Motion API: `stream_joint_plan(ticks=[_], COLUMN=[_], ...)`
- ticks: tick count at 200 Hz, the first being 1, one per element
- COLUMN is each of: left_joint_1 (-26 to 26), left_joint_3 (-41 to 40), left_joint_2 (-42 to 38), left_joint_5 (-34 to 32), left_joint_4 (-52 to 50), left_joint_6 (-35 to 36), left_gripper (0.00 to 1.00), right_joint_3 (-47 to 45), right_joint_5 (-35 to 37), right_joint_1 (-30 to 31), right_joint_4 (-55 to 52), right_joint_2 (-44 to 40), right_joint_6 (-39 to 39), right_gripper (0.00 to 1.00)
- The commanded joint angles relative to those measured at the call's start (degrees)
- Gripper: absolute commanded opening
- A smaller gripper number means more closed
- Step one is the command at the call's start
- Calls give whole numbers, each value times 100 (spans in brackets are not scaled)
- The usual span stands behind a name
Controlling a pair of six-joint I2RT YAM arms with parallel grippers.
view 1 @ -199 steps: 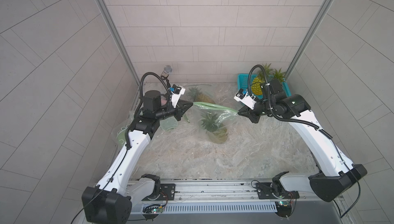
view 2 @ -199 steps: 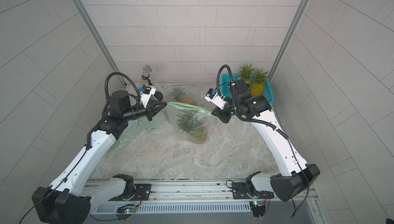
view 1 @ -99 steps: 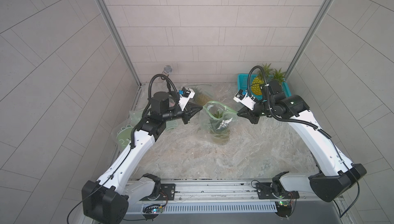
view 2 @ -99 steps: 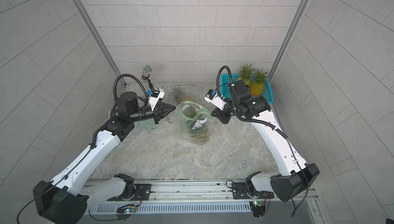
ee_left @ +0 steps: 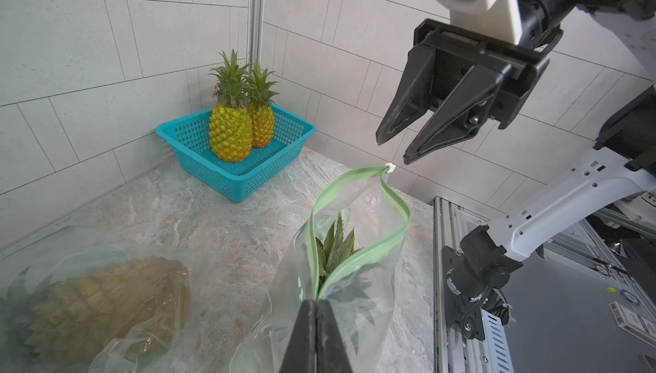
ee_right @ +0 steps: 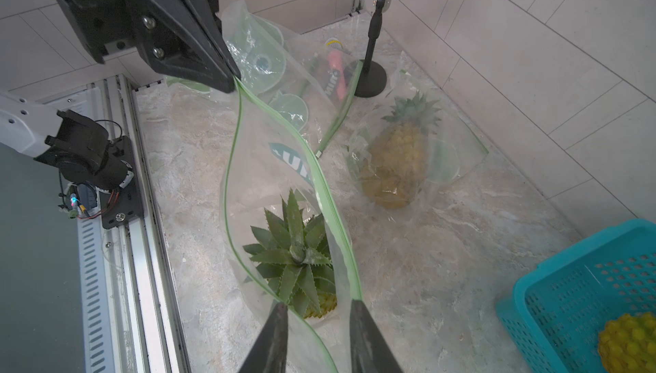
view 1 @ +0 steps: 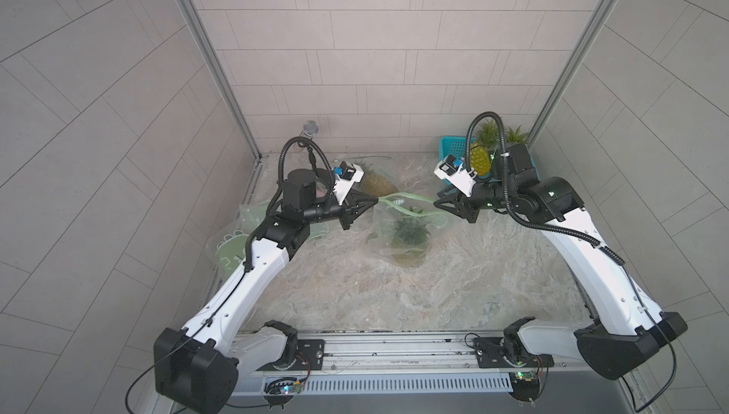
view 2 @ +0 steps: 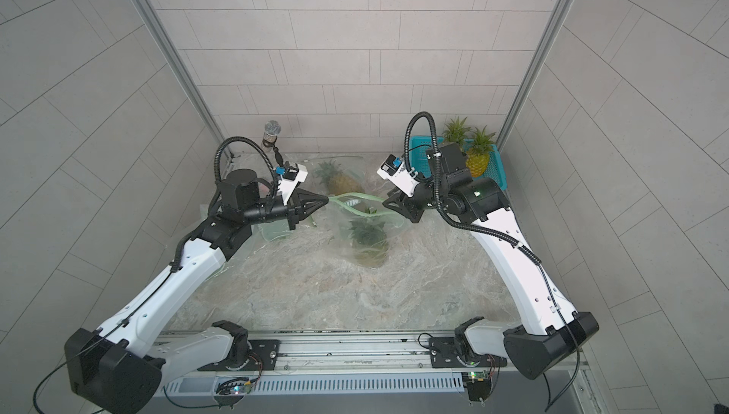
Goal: Open the zip-top bag and take out the pineapple
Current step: Open the zipper of the food storage bag at the center of the board, then pick up the pineapple from the zipper food storage bag.
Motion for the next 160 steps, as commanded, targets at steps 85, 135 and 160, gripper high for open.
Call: stream_joint_plan(ticks=[85, 135, 160], left_joint_1=[-25, -25, -25], left_joint_3=[-27, -23, -23], left_joint_2=[-38, -50, -43], left_joint_5=[158, 140, 157], left_joint_4=[135, 92, 46], left_joint_6=[9, 54, 89], left_gripper=[0, 0, 0], right_joint_3=[628, 568, 512], right_joint_5=[-13, 199, 369], right_joint_1=[718, 801, 840], right_joint_4=[-220, -480, -609], right_joint_2=[914, 1142, 1216], right_joint_6=[-59, -98, -138], right_gripper=[14, 17, 23])
